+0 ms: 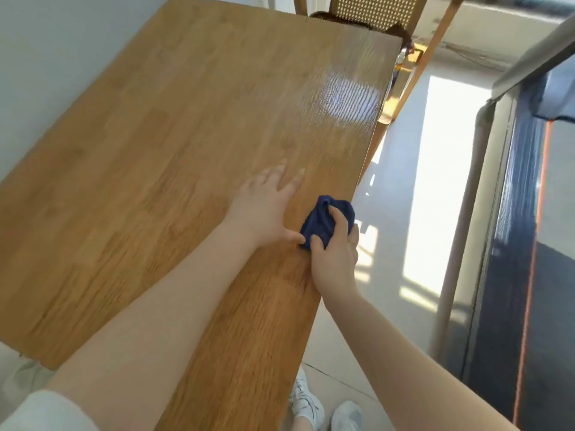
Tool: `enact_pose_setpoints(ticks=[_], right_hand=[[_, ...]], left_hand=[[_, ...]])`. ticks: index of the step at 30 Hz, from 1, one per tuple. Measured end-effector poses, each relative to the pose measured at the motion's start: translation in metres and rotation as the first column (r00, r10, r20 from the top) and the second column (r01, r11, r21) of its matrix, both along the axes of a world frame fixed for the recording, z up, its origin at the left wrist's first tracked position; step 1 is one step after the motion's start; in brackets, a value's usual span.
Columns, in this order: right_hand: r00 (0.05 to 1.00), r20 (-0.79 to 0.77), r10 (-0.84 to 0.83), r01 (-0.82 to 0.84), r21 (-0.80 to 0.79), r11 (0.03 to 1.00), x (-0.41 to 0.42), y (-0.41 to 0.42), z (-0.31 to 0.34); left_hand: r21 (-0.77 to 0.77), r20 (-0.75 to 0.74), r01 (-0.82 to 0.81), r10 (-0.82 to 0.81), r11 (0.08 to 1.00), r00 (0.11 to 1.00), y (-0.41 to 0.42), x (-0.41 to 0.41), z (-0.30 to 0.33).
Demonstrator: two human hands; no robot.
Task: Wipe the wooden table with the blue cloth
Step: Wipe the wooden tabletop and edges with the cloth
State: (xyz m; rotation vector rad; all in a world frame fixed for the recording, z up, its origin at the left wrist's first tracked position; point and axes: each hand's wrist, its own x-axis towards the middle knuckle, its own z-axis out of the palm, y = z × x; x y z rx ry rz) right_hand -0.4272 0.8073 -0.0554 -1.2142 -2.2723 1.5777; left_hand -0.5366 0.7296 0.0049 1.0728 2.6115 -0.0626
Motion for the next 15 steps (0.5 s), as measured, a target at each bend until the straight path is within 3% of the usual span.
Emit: enact_pose_setpoints(ticks=[5,10,15], right_hand=[[0.999,0.035,-0.019,0.019,-0.010,1.000,-0.044,0.044,0.004],[0.999,0.031,-0.029,0.028,0.016,0.999,-0.102,0.099,0.013],[0.996,-0.051,0.079,-0.081,-0.025,0.996,-0.061,0.076,-0.002]], left_hand=[[-0.016,0.136,-0.033,0.035,0.999,0.990,0.017,-0.013,-0.018],[-0.076,0.095,-0.044,0.051,0.996,0.994,0.028,-0.010,-0.021],[-0.102,0.181,-0.134,0.151,0.986,0.972,0.035,-0.004,-0.015]])
